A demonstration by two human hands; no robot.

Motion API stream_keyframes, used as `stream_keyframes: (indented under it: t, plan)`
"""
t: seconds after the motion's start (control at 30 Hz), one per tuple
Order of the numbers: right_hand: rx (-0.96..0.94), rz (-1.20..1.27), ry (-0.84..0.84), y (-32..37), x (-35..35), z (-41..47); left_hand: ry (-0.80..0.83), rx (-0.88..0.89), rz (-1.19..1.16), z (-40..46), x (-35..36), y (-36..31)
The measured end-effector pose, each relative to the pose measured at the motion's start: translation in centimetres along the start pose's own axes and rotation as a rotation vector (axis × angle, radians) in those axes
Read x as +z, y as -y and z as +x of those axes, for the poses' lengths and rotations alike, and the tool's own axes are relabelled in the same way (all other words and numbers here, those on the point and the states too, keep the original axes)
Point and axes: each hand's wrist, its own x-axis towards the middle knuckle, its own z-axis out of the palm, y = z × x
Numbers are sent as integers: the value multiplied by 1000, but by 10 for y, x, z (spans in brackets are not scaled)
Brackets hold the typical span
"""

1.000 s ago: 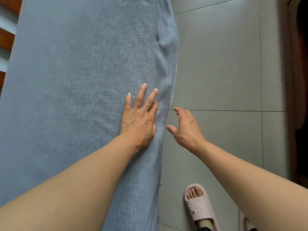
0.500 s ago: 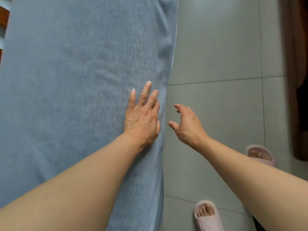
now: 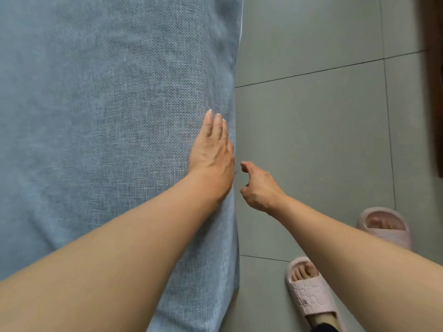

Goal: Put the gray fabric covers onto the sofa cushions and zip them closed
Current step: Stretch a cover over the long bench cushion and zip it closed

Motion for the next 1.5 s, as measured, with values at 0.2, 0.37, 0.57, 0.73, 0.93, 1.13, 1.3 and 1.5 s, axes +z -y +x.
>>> stream_keyframes:
  t: [0.2,0.37,0.57,0.73,0.93,1.13,1.3,1.5]
  plan:
    - [-49,190,11,-8,19,31,91,49,128,17,2,-2]
    - [-64,125,-112,-4,24,40,148,65,160,32,2,1]
    - [-276,-428,-210,-16,20,31,178,60,184,54,-2,7]
    - [-458,-611,-300,-33,5,37,189,58,168,67,-6,15]
    - [-390,-707,-293,-4,-34,72,178,43,139,87,-14,29]
    - [-430,-773,-191,30,-78,90,176,36,123,113,-28,52]
    - [-491,-829,-100,39,-95,95,181,23,123,130,-34,66]
    - [-495,-852,-198,59,-126,126,157,-13,114,151,-48,90]
